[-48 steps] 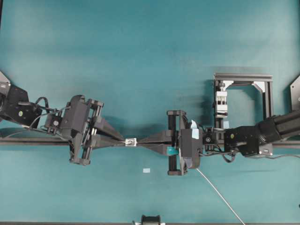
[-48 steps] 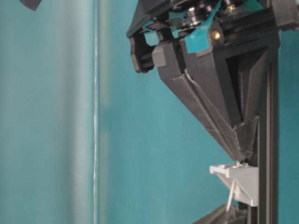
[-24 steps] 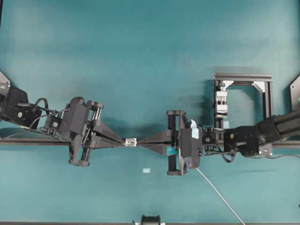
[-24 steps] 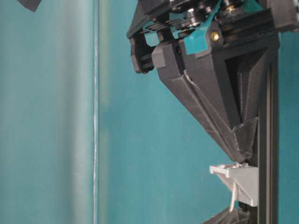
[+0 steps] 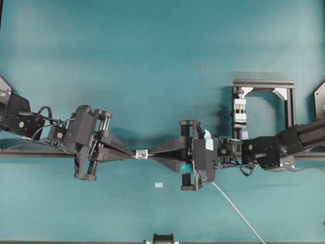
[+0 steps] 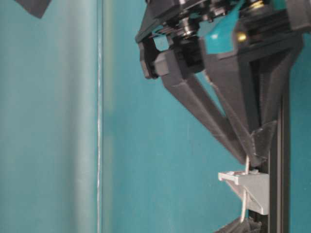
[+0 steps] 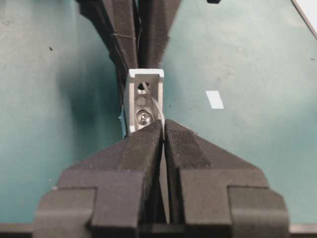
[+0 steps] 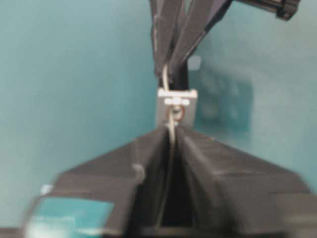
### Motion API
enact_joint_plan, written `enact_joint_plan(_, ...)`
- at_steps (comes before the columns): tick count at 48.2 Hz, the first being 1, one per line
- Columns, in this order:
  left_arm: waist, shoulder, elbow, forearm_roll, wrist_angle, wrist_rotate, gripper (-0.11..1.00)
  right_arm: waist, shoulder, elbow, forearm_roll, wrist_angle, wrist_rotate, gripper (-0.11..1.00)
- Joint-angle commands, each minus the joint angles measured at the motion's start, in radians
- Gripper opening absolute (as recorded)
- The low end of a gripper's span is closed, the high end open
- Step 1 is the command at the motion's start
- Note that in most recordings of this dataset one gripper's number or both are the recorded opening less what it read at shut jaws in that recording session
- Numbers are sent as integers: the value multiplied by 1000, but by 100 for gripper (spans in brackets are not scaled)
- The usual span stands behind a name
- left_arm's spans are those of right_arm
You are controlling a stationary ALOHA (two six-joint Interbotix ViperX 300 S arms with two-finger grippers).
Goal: Insert the wire into the hole on the left side and pull it with the left arm.
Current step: 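Pull the wire leftward through the hole with the left gripper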
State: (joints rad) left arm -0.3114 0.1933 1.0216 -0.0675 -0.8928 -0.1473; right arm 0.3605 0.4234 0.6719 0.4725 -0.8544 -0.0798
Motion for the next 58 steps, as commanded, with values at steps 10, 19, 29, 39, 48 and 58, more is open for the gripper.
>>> enact_joint_plan(10,-9,-49,-3,5,71,-2,-10,8,-60,14,-3,8,0,52)
enact_joint_plan(19,-9,-97,17,5,132,-3,-10,12,-101,51,-3,18,0,53)
enact_joint_plan(29,-12,-176,86,5,146,-5,-10,14,-126,78,-3,18,0,53)
enact_joint_plan(39,-23,-261,161,5,166,-18,-10,14,-129,84,-3,18,0,53)
enact_joint_plan(48,-29,-324,209,5,229,-57,-10,14,-129,84,-3,18,0,53)
enact_joint_plan(58,-35,-377,233,5,276,-64,-10,14,-129,84,-3,20,0,53)
